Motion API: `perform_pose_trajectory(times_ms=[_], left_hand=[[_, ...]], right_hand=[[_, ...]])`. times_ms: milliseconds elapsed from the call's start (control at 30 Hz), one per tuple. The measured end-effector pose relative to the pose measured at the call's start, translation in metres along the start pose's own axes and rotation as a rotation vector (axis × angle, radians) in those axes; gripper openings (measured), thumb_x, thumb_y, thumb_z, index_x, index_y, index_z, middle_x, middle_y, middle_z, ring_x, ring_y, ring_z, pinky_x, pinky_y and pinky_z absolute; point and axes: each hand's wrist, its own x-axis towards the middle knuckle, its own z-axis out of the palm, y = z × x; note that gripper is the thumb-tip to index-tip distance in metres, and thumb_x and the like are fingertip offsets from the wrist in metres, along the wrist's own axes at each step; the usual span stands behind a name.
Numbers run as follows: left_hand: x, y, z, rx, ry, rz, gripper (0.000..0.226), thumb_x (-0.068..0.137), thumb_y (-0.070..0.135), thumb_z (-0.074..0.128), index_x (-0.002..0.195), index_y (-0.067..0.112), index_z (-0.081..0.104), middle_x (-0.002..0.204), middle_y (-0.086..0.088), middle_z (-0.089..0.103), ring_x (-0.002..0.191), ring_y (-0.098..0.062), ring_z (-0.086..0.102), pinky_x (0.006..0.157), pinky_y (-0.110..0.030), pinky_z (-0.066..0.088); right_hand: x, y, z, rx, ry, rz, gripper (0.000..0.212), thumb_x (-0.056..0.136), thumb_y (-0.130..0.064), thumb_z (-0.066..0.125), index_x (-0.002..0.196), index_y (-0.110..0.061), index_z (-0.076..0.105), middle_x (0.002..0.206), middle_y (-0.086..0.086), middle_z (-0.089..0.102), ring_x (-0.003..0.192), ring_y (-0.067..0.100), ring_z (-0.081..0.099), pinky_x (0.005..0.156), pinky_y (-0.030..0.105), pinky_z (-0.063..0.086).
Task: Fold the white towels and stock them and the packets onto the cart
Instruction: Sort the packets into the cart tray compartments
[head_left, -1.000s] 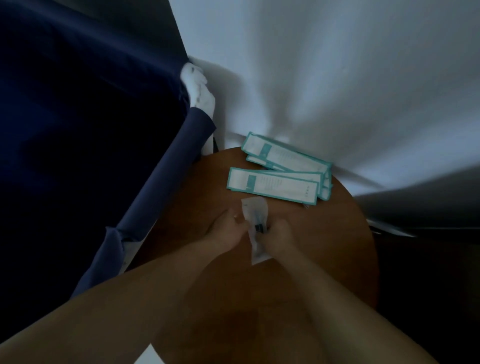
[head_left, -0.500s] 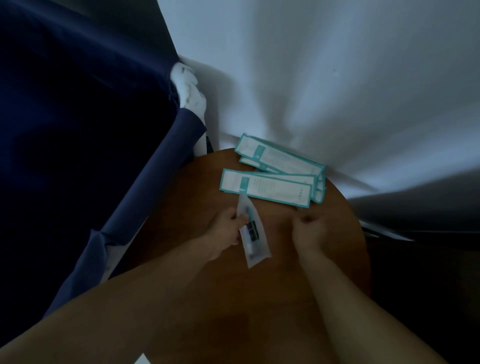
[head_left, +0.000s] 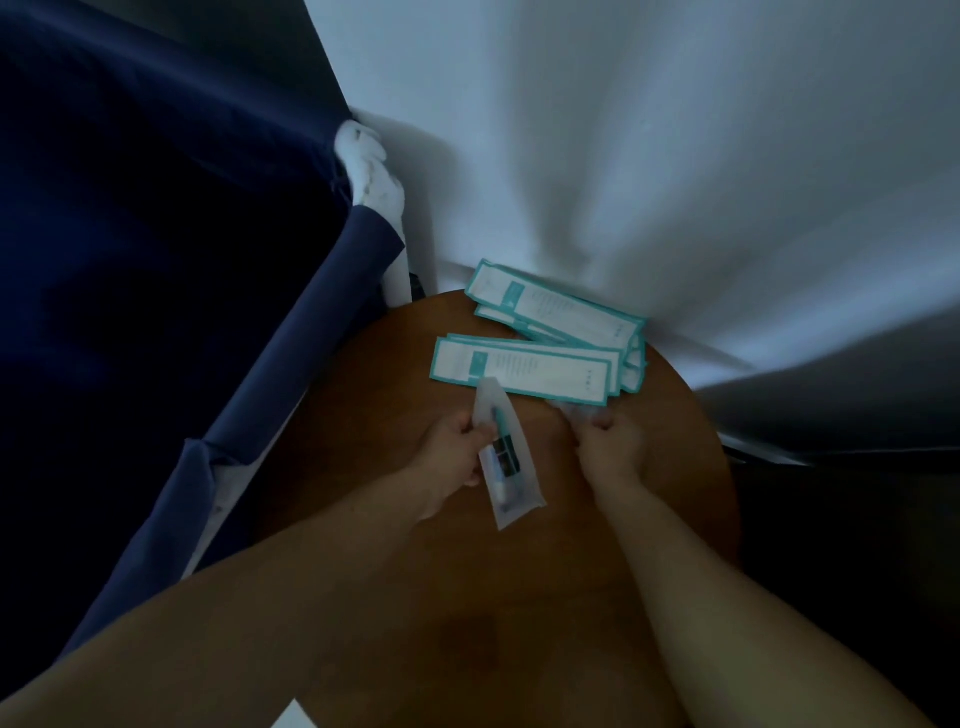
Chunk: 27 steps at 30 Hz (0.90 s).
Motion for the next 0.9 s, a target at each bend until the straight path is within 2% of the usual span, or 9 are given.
perform_pose_trajectory(times_ms=[67,133,233,267,333,433,567,733,900], left_hand=[[-0.006,0.002,0.002,-0.023,0.012,-0.01,0.019,0.104,0.022,0.046,0.118,0.014,0.058,0.104,-0.009,0.068,0.094,-0.024,0.064,0.077,-0.037,0.051],[-0.012,0.004,0.004,-0.062,0.043,-0.014,0.016,0.104,0.019,0.045,0.113,0.014,0.058,0.093,-0.007,0.066,0.08,-0.019,0.063,0.066,-0.031,0.051],[-0.017,0.0,0.004,-0.043,0.103,-0.018,0.014,0.103,0.018,0.047,0.108,0.013,0.059,0.091,-0.01,0.062,0.072,-0.016,0.057,0.058,-0.027,0.043],[-0.019,-0.002,0.004,-0.04,0.113,-0.026,0.013,0.103,0.018,0.047,0.107,0.013,0.058,0.091,-0.011,0.061,0.071,-0.016,0.056,0.057,-0.027,0.042],[-0.022,-0.007,0.004,-0.046,0.128,-0.057,0.012,0.102,0.018,0.047,0.104,0.013,0.058,0.087,-0.009,0.06,0.07,-0.016,0.056,0.056,-0.027,0.041],[-0.03,-0.016,0.003,-0.051,0.134,-0.101,0.012,0.101,0.019,0.047,0.101,0.013,0.057,0.083,-0.007,0.061,0.072,-0.019,0.058,0.059,-0.028,0.044],[-0.037,-0.033,0.0,-0.033,0.129,-0.118,0.033,0.096,0.023,0.052,0.121,0.003,0.059,0.094,-0.014,0.067,0.087,-0.029,0.065,0.076,-0.035,0.055],[-0.05,-0.038,-0.006,-0.046,0.152,-0.107,0.024,0.097,0.022,0.051,0.111,0.006,0.061,0.094,-0.015,0.068,0.088,-0.03,0.066,0.085,-0.044,0.056],[-0.066,-0.03,-0.005,-0.061,0.191,-0.106,0.016,0.101,0.02,0.048,0.108,0.011,0.059,0.088,-0.008,0.063,0.085,-0.023,0.062,0.079,-0.035,0.052]], right_hand=[[-0.02,0.005,-0.008,-0.049,-0.037,0.008,0.028,0.086,-0.039,0.071,0.07,-0.02,0.057,0.088,0.007,0.068,0.085,0.03,0.063,0.075,0.034,0.048],[-0.031,0.017,-0.009,-0.146,-0.126,0.022,0.036,0.087,-0.054,0.061,0.081,-0.019,0.063,0.096,0.01,0.069,0.09,0.03,0.064,0.079,0.034,0.049],[-0.038,0.034,-0.009,-0.32,-0.274,-0.005,0.08,0.069,-0.085,0.029,0.102,-0.024,0.069,0.112,0.011,0.071,0.101,0.031,0.066,0.09,0.037,0.051],[-0.046,0.033,-0.011,-0.359,-0.269,0.002,0.078,0.072,-0.084,0.032,0.107,-0.025,0.069,0.116,0.009,0.07,0.105,0.031,0.065,0.089,0.033,0.048],[-0.061,0.03,-0.014,-0.458,-0.085,-0.052,0.063,0.082,-0.073,0.052,0.114,-0.02,0.066,0.116,0.01,0.068,0.11,0.032,0.063,0.079,0.031,0.042],[-0.066,0.038,-0.009,-0.456,0.126,-0.242,0.056,0.079,-0.059,0.071,0.106,-0.012,0.058,0.111,0.013,0.061,0.108,0.034,0.058,0.081,0.038,0.045],[-0.065,0.049,0.004,-0.549,0.054,-0.335,0.064,0.073,-0.047,0.082,0.113,-0.008,0.052,0.118,0.016,0.054,0.112,0.035,0.052,0.09,0.04,0.044],[-0.065,0.042,0.001,-0.576,0.014,-0.427,0.044,0.094,-0.047,0.059,0.111,-0.007,0.053,0.111,0.02,0.06,0.101,0.039,0.06,0.083,0.043,0.05],[-0.081,0.026,-0.015,-0.562,-0.095,-0.397,0.032,0.087,-0.038,0.058,0.109,-0.016,0.051,0.104,0.016,0.067,0.097,0.038,0.064,0.082,0.042,0.054]])
